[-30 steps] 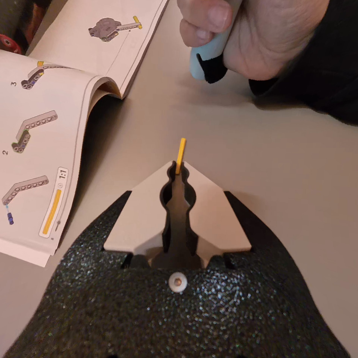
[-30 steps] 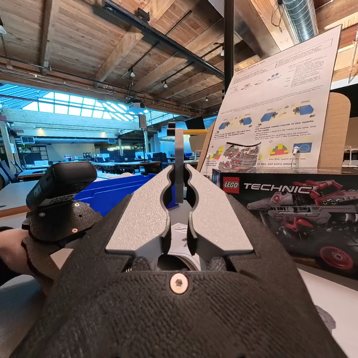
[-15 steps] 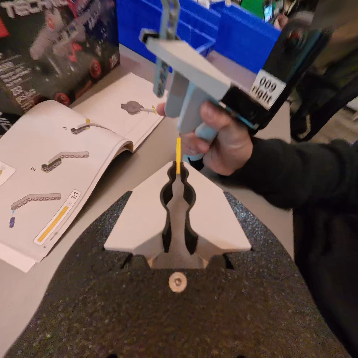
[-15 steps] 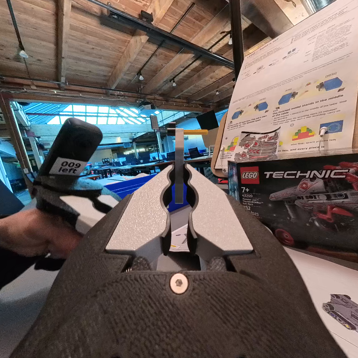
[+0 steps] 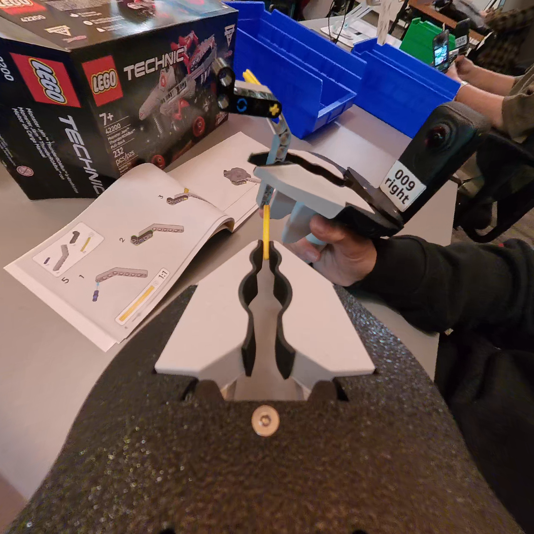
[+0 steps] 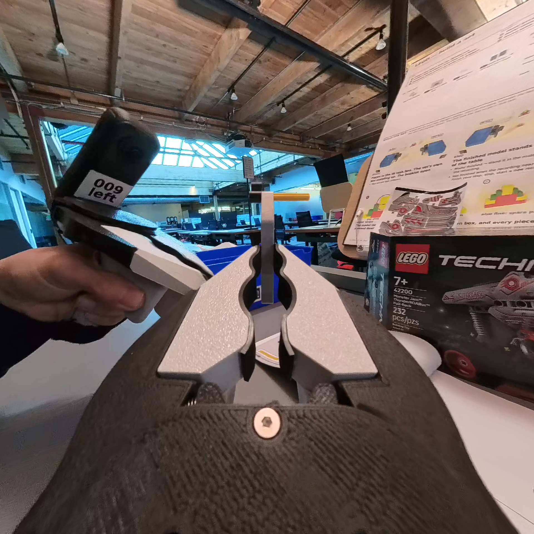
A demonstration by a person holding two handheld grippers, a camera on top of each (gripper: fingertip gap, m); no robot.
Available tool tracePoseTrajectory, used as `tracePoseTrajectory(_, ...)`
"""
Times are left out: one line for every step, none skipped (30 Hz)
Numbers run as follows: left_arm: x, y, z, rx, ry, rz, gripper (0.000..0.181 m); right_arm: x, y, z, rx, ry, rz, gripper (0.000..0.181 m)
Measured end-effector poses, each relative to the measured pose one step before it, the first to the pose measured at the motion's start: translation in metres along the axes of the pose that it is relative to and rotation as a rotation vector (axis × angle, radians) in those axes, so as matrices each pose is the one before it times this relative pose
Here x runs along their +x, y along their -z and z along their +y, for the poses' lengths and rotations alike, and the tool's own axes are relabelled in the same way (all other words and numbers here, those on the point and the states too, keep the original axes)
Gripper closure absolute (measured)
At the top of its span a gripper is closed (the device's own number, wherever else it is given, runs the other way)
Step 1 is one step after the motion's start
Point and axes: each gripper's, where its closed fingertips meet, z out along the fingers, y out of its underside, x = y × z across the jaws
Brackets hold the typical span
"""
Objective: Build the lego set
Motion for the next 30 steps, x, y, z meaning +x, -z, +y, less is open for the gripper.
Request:
tracePoseTrajectory(-0.00106, -0.00013, 0.00115, -0.0062, 0.0040, -0.0036, 0.180, -0.00196, -0.00060, 0.00108, -0.0054, 0.0087, -0.0056, 0.176)
tracePoseTrajectory(-0.00120, -0.00007, 0.00126, -0.0060, 0.0056, -0.0025, 0.180, -0.00081, -0.00032, 0.00039, -0.0001, 0.0118, 0.0024, 0.176)
tracePoseTrajectory(-0.00036, 0.00003, 0.00054, -0.0017, 0.0070, 0.0022, 0.180, -0.00063, -0.00035, 0.00069, -0.0028, 0.0108, 0.0000, 0.176)
tracePoseTrajectory(-0.00035, 0.00020, 0.00030, -0.0006, 0.0077, 0.0011, 0.180, -0.00031, -0.00021, 0.00071, -0.0036, 0.0049, -0.0012, 0.176)
tracePoseTrajectory(-0.00025, 0.00003, 0.00019, -0.0015, 0.0085, 0.0013, 0.180, 0.00015, 0.00007, 0.00017, -0.0005, 0.0032, 0.0016, 0.176)
tracePoseTrajectory(0.00059, -0.00041, 0.00085, -0.0046, 0.0100, 0.0065, 0.180, -0.00045, -0.00001, 0.00021, -0.0016, 0.0108, 0.0014, 0.176)
tracePoseTrajectory(0.00039, -0.00082, 0.00099, -0.0039, 0.0125, 0.0069, 0.180, -0.00154, -0.00033, 0.00080, -0.0068, 0.0228, -0.0017, 0.175)
tracePoseTrajectory(-0.00007, -0.00068, 0.00100, -0.0020, 0.0130, 0.0051, 0.180, -0.00059, -0.00027, 0.00037, -0.0055, 0.0267, 0.0052, 0.175)
tracePoseTrajectory(-0.00040, -0.00035, 0.00038, 0.0012, 0.0142, 0.0059, 0.180, -0.00076, -0.00013, 0.00022, -0.0033, 0.0181, 0.0005, 0.175)
tracePoseTrajectory(-0.00017, 0.00023, -0.00014, 0.0046, 0.0197, 0.0101, 0.180, -0.00036, -0.00018, 0.00086, -0.0063, 0.0090, -0.0021, 0.175)
tracePoseTrajectory(0.00072, 0.00054, -0.00120, 0.0116, 0.0266, 0.0194, 0.180, 0.00003, 0.00014, -0.00027, 0.0004, 0.0129, 0.0008, 0.175)
tracePoseTrajectory(0.00120, 0.00062, -0.00151, 0.0154, 0.0347, 0.0275, 0.180, -0.00042, 0.00019, -0.00093, 0.0033, 0.0175, 0.0002, 0.175)
tracePoseTrajectory(0.00053, 0.00019, -0.00037, 0.0095, 0.0351, 0.0271, 0.180, -0.00087, -0.00013, 0.00023, -0.0024, 0.0146, -0.0036, 0.175)
tracePoseTrajectory(-0.00061, -0.00026, 0.00060, 0.0039, 0.0296, 0.0224, 0.180, -0.00070, -0.00007, 0.00083, -0.0055, 0.0097, -0.0019, 0.175)
tracePoseTrajectory(-0.00012, -0.00033, 0.00030, 0.0058, 0.0279, 0.0251, 0.180, -0.00047, -0.00004, 0.00067, -0.0033, 0.0177, 0.0015, 0.175)
tracePoseTrajectory(0.00072, -0.00034, -0.00044, 0.0106, 0.0307, 0.0295, 0.180, -0.00081, -0.00005, -0.00068, 0.0033, 0.0274, 0.0013, 0.175)
tracePoseTrajectory(0.00089, -0.00024, -0.00076, 0.0126, 0.0304, 0.0312, 0.180, -0.00015, 0.00007, -0.00099, 0.0024, 0.0216, 0.0041, 0.175)
tracePoseTrajectory(0.00095, -0.00019, -0.00160, 0.0189, 0.0321, 0.0321, 0.180, 0.00043, 0.00031, -0.00137, 0.0044, 0.0193, 0.0062, 0.175)
tracePoseTrajectory(0.00076, -0.00025, -0.00185, 0.0213, 0.0330, 0.0321, 0.180, 0.00042, 0.00042, -0.00141, 0.0038, 0.0193, 0.0045, 0.176)
tracePoseTrajectory(0.00118, -0.00053, -0.00093, 0.0154, 0.0310, 0.0336, 0.180, -0.00024, 0.00041, -0.00161, 0.0046, 0.0296, -0.0005, 0.175)
tracePoseTrajectory(0.00080, -0.00087, -0.00069, 0.0130, 0.0268, 0.0292, 0.180, -0.00027, 0.00016, -0.00032, -0.0049, 0.0337, -0.0007, 0.175)
tracePoseTrajectory(0.00058, -0.00103, -0.00114, 0.0173, 0.0254, 0.0256, 0.180, 0.00080, 0.00016, 0.00029, -0.0071, 0.0177, 0.0037, 0.175)
tracePoseTrajectory(0.00153, -0.00148, -0.00106, 0.0167, 0.0267, 0.0293, 0.180, 0.00209, 0.00047, -0.00089, 0.0049, -0.0181, 0.0077, 0.175)
tracePoseTrajectory(0.00164, -0.00174, -0.00074, 0.0153, 0.0260, 0.0261, 0.180, 0.00325, 0.00074, -0.00134, 0.0114, -0.0518, 0.0098, 0.175)
tracePoseTrajectory(0.00138, -0.00178, -0.00123, 0.0177, 0.0209, 0.0193, 0.180, 0.00314, 0.00072, -0.00087, 0.0071, -0.0404, 0.0095, 0.175)
tracePoseTrajectory(0.00027, -0.00187, -0.00009, 0.0097, 0.0098, 0.0076, 0.180, 0.00238, 0.00063, -0.00083, 0.0051, -0.0157, 0.0084, 0.175)
tracePoseTrajectory(-0.00215, -0.00208, 0.00134, -0.0021, -0.0098, -0.0151, 0.180, 0.00123, 0.00023, 0.00057, -0.0016, -0.0205, 0.0049, 0.175)
tracePoseTrajectory(-0.00323, -0.00216, 0.00083, 0.0022, -0.0253, -0.0326, 0.180, 0.00138, 0.00011, 0.00177, -0.0031, -0.0213, 0.0083, 0.175)
tracePoseTrajectory(-0.00214, -0.00222, 0.00056, 0.0019, -0.0364, -0.0369, 0.180, 0.00257, 0.00002, 0.00124, 0.0001, -0.0281, 0.0105, 0.175)
tracePoseTrajectory(-0.00130, -0.00211, 0.00050, -0.0022, -0.0496, -0.0416, 0.180, 0.00230, 0.00001, 0.00094, 0.0002, -0.0369, 0.0054, 0.175)
